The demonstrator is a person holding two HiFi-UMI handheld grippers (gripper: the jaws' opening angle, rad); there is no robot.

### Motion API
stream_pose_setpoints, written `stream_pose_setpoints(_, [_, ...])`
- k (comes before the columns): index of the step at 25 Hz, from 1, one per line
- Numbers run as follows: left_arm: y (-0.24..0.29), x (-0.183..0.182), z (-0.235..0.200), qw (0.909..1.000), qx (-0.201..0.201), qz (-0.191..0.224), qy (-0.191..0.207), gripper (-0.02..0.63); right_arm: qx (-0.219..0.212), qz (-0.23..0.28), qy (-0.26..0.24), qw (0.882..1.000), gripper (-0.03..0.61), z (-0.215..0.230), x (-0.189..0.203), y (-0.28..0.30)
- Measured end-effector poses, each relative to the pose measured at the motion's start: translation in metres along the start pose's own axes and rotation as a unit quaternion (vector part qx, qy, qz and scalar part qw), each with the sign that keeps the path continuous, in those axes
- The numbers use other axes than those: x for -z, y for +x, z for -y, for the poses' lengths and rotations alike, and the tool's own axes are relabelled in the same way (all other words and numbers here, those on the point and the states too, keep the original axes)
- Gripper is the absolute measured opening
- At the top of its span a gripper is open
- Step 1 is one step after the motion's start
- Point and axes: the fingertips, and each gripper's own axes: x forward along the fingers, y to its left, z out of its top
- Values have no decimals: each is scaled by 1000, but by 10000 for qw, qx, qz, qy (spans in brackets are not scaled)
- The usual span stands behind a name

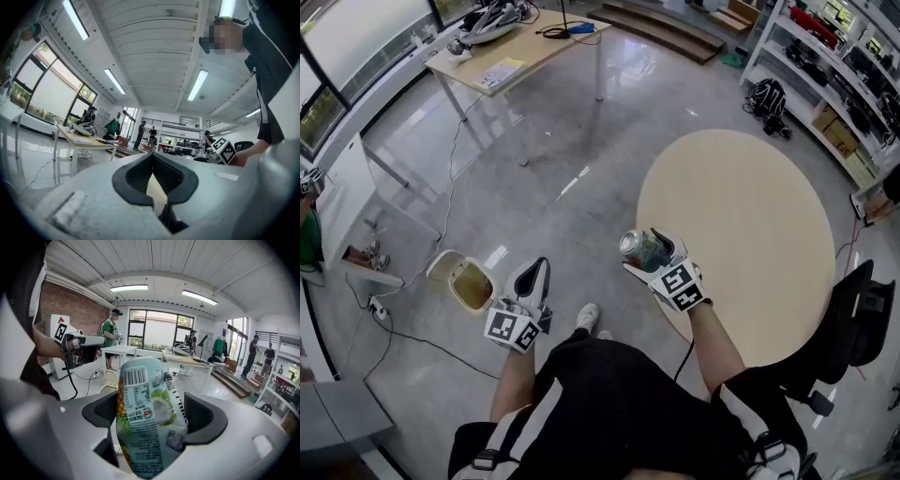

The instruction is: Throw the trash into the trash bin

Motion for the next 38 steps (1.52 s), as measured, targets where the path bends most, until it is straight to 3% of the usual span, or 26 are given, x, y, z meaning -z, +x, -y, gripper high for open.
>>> stream_pose_setpoints(10, [-98, -17, -46, 9923, -1199, 215, 203, 0, -1081, 366, -503, 9922, 434, -78, -50, 62])
stream_pose_setpoints(20, [-173, -59, -123, 9825, -1705, 652, 379, 0, -1530, 672, -801, 9827, 434, -147, -140, 127])
stream_pose_setpoints(30, [-267, -80, -191, 9623, -2505, 900, 564, 0, -2384, 793, -1335, 9587, 434, -255, -203, 193])
stream_pose_setpoints(38, [-370, -91, -247, 9364, -3374, 814, 518, 0, -3151, 868, -1566, 9320, 434, -359, -243, 254])
